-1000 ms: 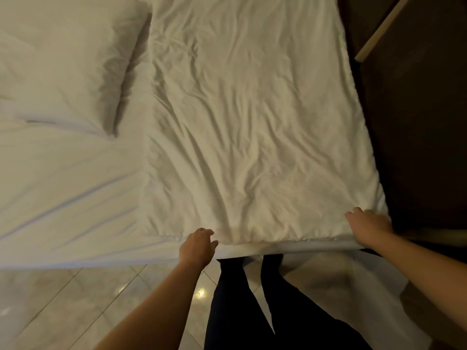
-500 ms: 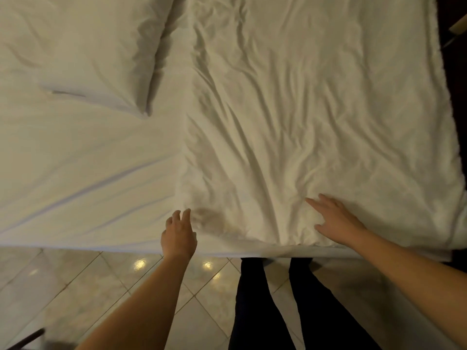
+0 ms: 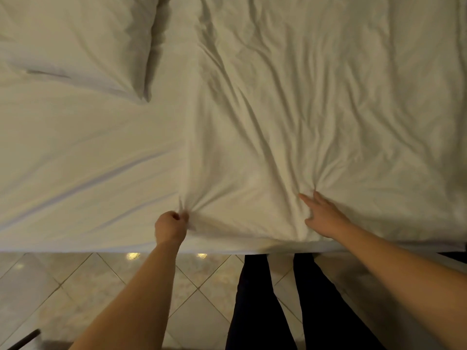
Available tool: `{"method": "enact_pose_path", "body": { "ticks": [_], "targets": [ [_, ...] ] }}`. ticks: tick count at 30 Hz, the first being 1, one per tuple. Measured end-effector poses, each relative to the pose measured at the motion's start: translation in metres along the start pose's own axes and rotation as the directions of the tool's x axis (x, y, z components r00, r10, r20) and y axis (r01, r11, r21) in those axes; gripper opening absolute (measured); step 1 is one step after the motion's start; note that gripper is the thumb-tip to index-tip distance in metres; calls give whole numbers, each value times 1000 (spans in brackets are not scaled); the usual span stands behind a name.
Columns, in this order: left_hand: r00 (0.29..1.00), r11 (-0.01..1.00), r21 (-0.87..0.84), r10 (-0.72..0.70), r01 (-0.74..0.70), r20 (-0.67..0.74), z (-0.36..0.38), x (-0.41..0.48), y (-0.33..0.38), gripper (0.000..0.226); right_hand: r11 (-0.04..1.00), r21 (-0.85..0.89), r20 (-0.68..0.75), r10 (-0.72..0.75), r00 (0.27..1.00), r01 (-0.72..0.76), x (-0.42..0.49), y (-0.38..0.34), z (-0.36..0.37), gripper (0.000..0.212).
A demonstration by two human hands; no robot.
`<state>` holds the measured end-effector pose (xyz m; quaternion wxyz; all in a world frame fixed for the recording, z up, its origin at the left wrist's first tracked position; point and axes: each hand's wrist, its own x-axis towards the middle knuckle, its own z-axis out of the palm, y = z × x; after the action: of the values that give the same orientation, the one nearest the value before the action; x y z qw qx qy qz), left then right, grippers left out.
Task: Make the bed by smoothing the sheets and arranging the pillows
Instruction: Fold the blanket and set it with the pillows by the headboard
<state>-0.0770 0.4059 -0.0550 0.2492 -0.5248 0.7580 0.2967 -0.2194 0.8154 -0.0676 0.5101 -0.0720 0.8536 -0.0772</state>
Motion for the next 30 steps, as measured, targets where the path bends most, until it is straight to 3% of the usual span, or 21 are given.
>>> {"method": "enact_pose_path", "body": {
  "ticks": [3, 10, 12, 13, 15, 18, 24, 26, 30],
  "targets": [
    [998, 980, 190, -56, 55, -3, -20, -6, -43, 32, 997, -71, 29, -15, 999, 17, -3, 5, -2, 82],
    [998, 974, 219, -60, 59, -3, -11, -16, -43, 23, 989, -145, 15, -15, 1000, 17, -16, 11, -1, 77],
    [997, 952, 306, 19, 6, -77, -5, -23, -35, 22, 990, -138, -13, -36, 999, 34, -21, 20, -4, 75],
    [989, 936, 348, 90, -45, -113, 1, -27, -32, 32, 990, -137, -28, -47, 998, 43, -24, 27, -4, 74],
    [943, 887, 395, 309, -238, -126, 15, -37, -24, 47, 987, -152, -63, -53, 997, 43, -30, 45, -3, 75],
    [806, 721, 423, 591, -548, 38, 48, -54, -9, 55, 975, -223, -122, -22, 992, -6, -41, 75, -2, 83],
    [608, 453, 417, 682, -788, 407, 125, -96, 23, 75, 953, -289, -173, 43, 984, -92, -64, 145, 1, 107],
    [587, 406, 441, 683, -800, 436, 144, -102, 31, 87, 948, -299, -176, 59, 983, -110, -68, 166, 2, 111],
    [646, 387, 550, 636, -741, 423, 172, -103, 41, 113, 954, -280, -164, 61, 985, -106, -63, 198, 5, 117]
  ]
}}
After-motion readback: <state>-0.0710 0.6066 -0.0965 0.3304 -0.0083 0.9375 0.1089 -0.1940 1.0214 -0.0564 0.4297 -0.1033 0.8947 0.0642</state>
